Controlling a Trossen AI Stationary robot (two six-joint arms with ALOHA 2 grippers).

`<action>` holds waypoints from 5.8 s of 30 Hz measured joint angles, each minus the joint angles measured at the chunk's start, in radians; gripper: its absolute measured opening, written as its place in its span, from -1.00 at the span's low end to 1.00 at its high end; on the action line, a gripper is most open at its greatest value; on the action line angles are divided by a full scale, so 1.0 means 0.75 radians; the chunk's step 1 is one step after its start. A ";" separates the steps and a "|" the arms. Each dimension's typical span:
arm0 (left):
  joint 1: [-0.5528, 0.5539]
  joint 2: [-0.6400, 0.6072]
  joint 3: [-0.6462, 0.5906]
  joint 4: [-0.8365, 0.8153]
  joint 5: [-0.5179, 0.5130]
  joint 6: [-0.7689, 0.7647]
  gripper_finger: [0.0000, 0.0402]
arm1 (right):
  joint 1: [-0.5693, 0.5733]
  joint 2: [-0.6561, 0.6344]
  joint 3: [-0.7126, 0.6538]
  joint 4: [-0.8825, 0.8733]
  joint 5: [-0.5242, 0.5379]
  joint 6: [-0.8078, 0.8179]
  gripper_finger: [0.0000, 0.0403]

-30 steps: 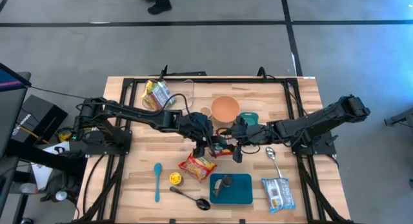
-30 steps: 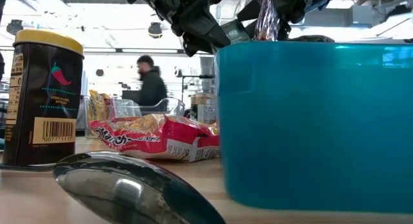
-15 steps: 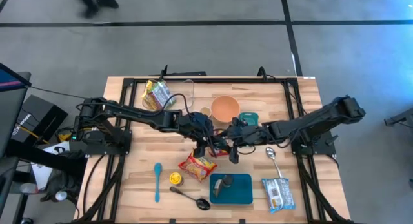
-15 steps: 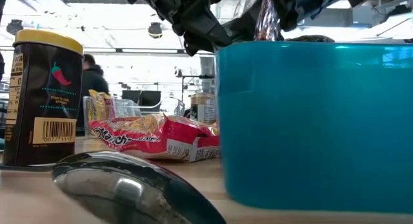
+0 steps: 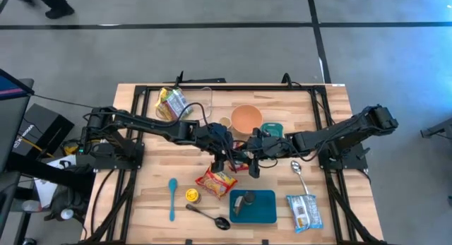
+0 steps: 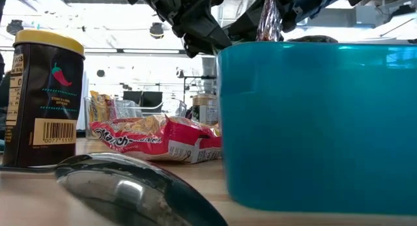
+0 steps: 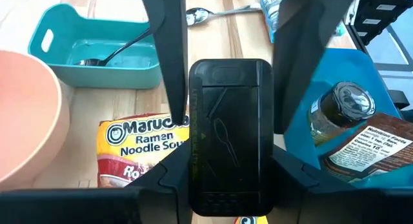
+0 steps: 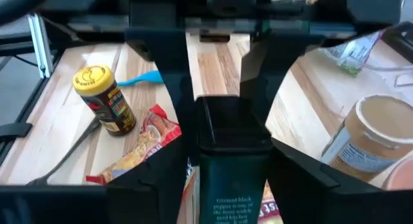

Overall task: Pick & Place Food Item
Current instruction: Put the black seasoning can into the blue bin

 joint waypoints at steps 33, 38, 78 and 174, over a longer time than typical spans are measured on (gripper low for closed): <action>0.005 0.000 0.000 -0.003 0.002 0.001 -0.21 | 0.003 -0.001 0.000 -0.001 -0.001 -0.003 -0.41; 0.005 0.000 0.000 -0.003 0.002 0.002 -0.05 | 0.003 -0.001 0.000 -0.001 -0.001 -0.003 -0.42; 0.005 -0.200 0.000 -0.116 -0.013 0.059 0.18 | 0.288 -0.233 -0.001 -0.302 0.328 0.068 -0.41; 0.005 -0.200 0.000 0.002 -0.014 0.034 0.18 | 0.913 0.553 0.051 0.428 0.840 0.250 -0.39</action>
